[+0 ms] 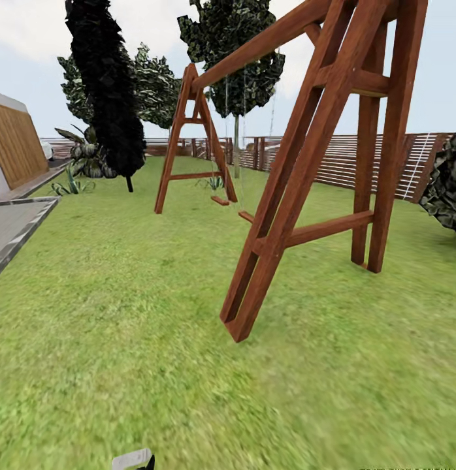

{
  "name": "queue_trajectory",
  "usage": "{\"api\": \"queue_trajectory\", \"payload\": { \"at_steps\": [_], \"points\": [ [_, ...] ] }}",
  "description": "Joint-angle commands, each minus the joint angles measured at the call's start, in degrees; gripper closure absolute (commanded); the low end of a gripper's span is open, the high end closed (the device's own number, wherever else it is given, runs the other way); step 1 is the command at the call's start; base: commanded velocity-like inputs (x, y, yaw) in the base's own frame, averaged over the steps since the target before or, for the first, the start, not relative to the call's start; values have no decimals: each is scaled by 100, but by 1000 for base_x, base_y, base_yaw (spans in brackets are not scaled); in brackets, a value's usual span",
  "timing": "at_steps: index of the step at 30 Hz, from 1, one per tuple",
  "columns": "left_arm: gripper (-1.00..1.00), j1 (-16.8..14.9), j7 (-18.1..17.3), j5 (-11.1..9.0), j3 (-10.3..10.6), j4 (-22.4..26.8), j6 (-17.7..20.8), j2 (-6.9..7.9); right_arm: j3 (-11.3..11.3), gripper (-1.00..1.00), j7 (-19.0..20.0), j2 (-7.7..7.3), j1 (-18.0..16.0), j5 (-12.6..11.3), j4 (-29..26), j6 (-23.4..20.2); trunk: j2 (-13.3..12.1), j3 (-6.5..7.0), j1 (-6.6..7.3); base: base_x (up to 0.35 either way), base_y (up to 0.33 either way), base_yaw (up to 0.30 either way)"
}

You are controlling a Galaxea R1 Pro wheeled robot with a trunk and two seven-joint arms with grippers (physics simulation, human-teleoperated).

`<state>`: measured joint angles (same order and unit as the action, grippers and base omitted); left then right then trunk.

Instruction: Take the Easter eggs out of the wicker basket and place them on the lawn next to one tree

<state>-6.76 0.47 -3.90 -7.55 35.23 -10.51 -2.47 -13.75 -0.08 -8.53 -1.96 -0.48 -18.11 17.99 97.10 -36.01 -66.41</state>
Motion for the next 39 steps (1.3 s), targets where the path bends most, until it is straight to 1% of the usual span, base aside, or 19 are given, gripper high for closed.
{"api": "queue_trajectory", "payload": {
  "at_steps": [1, 18, 29, 32, 39],
  "points": [
    [-100, -1, -3, -40, -10, 1, -13, -5, -5, -100, -1, 1, -6, -5, 9, 20, 2, -2, -1, 146, -257, -275],
    [-100, -1, -3, -40, -10, 1, -13, -8, -5, -100, -1, 1, -6, -5, 9, 20, 2, 53, -1, 138, -262, -285],
    [-100, -1, -3, -43, -10, 1, -10, -8, -5, -100, -5, 1, -6, -5, 12, 20, 2, 57, -1, 152, -263, -275],
    [-100, -1, -3, -45, -11, 1, -9, -6, -5, -100, -9, 1, -6, -5, 11, 20, 2, 57, -1, 166, -263, -135],
    [-100, -1, -3, -49, -11, 1, -10, -3, -5, -100, -8, 1, -6, -5, 17, 20, 2, 57, -1, 194, -258, -20]
  ]
}}
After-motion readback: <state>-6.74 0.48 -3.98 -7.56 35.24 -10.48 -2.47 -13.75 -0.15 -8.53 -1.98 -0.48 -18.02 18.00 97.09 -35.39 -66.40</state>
